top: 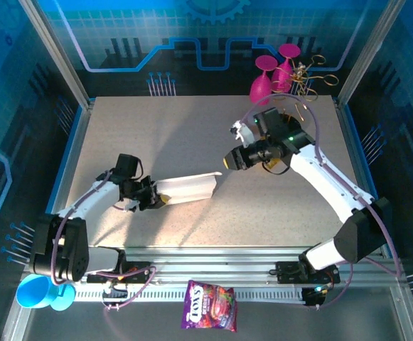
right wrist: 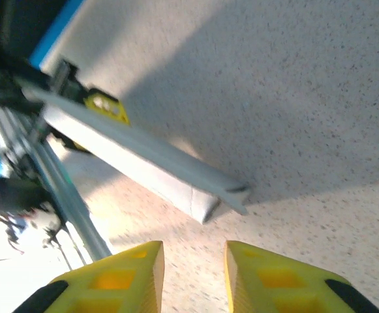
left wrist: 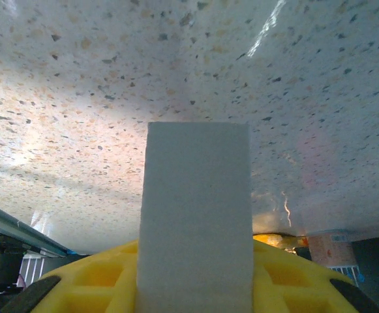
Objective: Fold the paper box
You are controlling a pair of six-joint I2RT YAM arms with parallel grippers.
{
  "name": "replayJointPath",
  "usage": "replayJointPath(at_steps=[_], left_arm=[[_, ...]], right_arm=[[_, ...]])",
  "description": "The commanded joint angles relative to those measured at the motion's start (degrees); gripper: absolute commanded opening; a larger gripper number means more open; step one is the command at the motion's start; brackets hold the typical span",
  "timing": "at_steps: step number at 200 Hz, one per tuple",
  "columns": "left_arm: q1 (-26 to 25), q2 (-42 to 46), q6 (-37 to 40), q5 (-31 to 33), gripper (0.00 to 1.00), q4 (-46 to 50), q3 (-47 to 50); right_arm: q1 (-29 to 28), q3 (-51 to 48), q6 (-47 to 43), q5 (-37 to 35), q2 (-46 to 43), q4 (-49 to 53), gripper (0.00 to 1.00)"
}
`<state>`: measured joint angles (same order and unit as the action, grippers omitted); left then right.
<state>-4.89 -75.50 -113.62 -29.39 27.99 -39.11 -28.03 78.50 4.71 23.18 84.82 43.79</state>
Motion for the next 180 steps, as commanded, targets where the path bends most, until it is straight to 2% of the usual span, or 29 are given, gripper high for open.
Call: replayJointPath(at_steps=[1, 39, 73, 156, 180], left_arm=[[1.53, -1.67, 0.97, 1.45, 0.0, 4.87, -1.71], [2.29, -2.62, 2.42, 1.07, 0.01, 5.67, -2.45], [3.02, -3.32, 3.12, 0.91, 0.0, 6.23, -2.71], [3.57, -4.56, 4.63, 0.83, 0.0, 7.25, -3.82], [3.57, -4.7, 4.52, 0.83, 0.0, 6.92, -3.82]], right_arm=[[-3.33, 2.14, -8.75, -7.03, 2.03, 7.12, 0.31], [-3.71, 1.14, -9.16, -5.41, 4.6, 6.32, 0.36], [-3.9, 8.06, -12.44, -2.37, 12.61, 10.63, 0.37], [-5.39, 12.17, -13.4, -7.42, 17.0, 12.2, 0.4], [-5.91, 13.26, -13.24, -9.07, 17.73, 12.09, 0.43]])
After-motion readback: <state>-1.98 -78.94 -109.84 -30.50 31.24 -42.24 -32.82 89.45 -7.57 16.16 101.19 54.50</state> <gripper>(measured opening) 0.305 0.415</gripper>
